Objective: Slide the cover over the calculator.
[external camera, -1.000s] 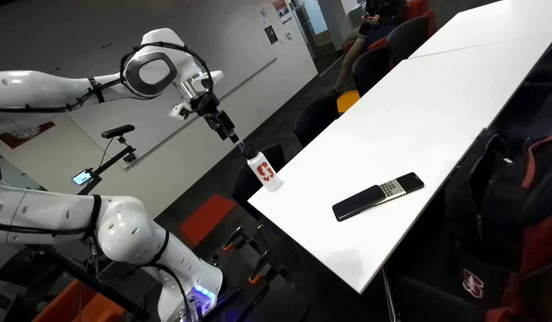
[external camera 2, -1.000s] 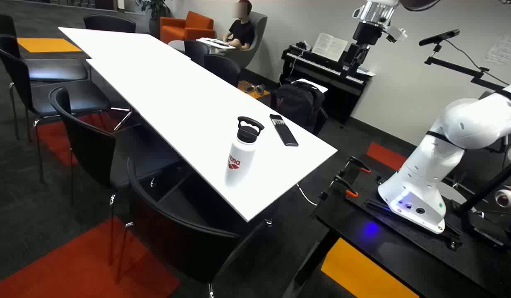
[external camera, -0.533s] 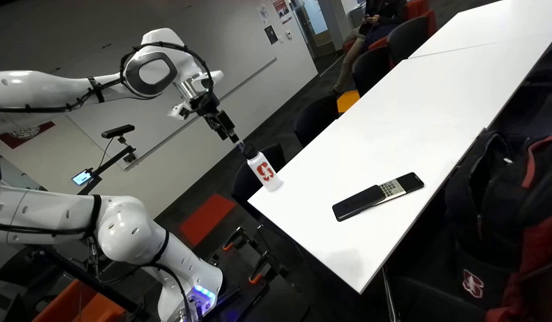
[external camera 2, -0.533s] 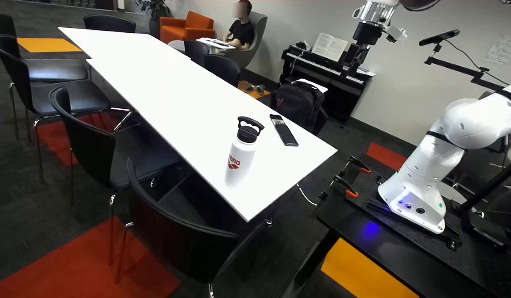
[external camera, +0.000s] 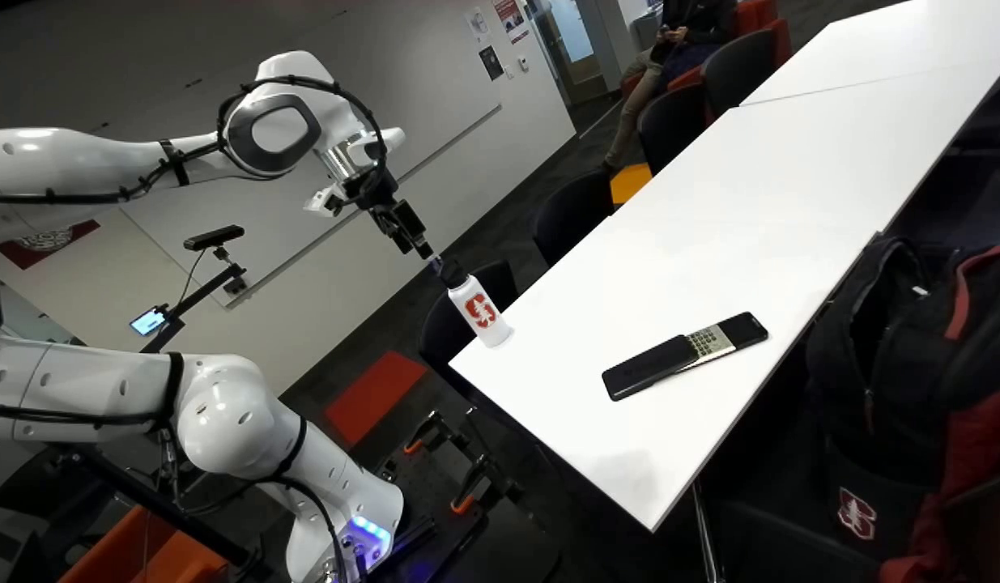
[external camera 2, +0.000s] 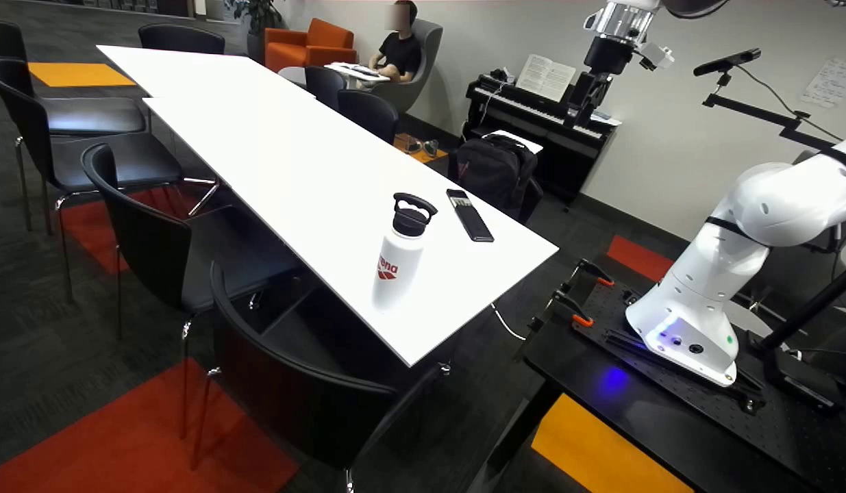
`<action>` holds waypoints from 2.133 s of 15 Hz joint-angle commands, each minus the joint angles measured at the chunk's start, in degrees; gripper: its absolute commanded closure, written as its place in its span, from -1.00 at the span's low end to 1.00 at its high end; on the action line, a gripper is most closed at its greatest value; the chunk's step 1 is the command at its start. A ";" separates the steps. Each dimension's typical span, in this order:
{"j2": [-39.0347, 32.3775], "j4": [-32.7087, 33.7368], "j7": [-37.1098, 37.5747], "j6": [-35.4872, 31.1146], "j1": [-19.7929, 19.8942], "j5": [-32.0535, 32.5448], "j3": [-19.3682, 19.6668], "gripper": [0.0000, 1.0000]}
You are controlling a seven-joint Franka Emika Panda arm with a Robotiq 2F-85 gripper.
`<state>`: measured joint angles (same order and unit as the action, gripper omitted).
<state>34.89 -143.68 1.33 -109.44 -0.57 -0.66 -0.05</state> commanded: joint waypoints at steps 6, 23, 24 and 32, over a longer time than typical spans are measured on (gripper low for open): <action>-4.48 -0.15 4.85 -9.57 2.26 1.53 -1.20 -1.00; -40.44 7.51 16.82 -27.73 7.53 14.76 4.32 -1.00; -41.54 8.20 16.78 -27.74 7.35 14.69 4.51 -1.00; -49.59 14.20 19.21 -29.18 6.73 12.52 5.78 -1.00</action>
<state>-9.26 -133.63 18.42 -137.30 7.47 13.22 4.06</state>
